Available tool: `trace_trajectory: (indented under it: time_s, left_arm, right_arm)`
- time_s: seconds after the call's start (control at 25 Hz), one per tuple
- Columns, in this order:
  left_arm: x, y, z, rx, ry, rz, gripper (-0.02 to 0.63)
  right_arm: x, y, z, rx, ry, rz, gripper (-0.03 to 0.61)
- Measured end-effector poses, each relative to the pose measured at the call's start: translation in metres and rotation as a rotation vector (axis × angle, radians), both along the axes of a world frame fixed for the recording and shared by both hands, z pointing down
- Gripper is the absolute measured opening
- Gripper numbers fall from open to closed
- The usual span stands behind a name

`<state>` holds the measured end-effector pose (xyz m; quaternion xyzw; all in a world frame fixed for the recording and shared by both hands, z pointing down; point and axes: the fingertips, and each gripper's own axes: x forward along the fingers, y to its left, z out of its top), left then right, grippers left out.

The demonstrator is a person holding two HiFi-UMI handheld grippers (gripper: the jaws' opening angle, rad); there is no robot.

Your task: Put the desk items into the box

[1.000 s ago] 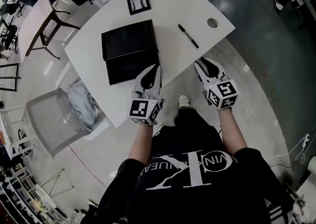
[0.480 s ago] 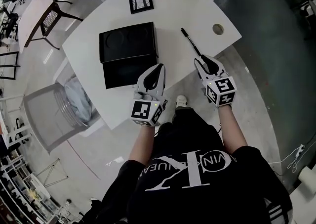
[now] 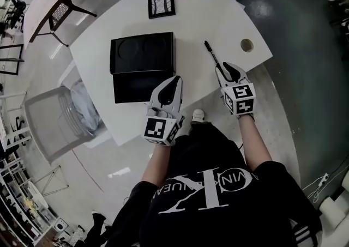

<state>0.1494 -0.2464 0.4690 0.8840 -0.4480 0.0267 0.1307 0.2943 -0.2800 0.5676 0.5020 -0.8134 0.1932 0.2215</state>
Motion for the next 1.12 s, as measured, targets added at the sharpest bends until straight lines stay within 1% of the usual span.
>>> trace_trajectory:
  time_s: [0.28,0.4,0.48,0.6,0.72,0.84,0.96,1.12]
  left_arm:
    - [-0.001,-0.008,-0.004,0.0,0.0,-0.03,0.009]
    - [-0.005,-0.01,-0.002,-0.02,-0.009,-0.05,0.009]
    - [-0.005,-0.009,-0.003,-0.014,-0.005,-0.052,0.009]
    - [-0.006,-0.008,-0.004,-0.006,-0.004,-0.055,0.009]
    - [-0.01,-0.005,-0.005,-0.002,-0.004,-0.068,0.009]
    - [-0.016,-0.001,-0.006,-0.001,-0.006,-0.081,0.009]
    - [-0.024,0.004,-0.007,0.004,-0.006,-0.095,0.009]
    - [-0.036,0.012,-0.009,0.009,-0.006,-0.115,0.009]
  right_arm:
    - [-0.003,-0.01,0.017,-0.083,0.066,-0.039,0.106]
    - [-0.007,-0.011,0.024,-0.123,0.13,-0.07,0.086]
    - [-0.009,-0.01,0.028,-0.146,0.157,-0.085,0.078]
    - [-0.009,-0.011,0.028,-0.166,0.145,-0.089,0.072]
    - [-0.012,-0.011,0.028,-0.175,0.162,-0.12,0.058]
    - [-0.01,-0.012,0.027,-0.178,0.13,-0.097,0.057]
    - [-0.011,-0.012,0.02,-0.162,0.086,-0.072,0.057]
    - [-0.02,-0.012,0.004,-0.12,0.057,-0.073,0.057]
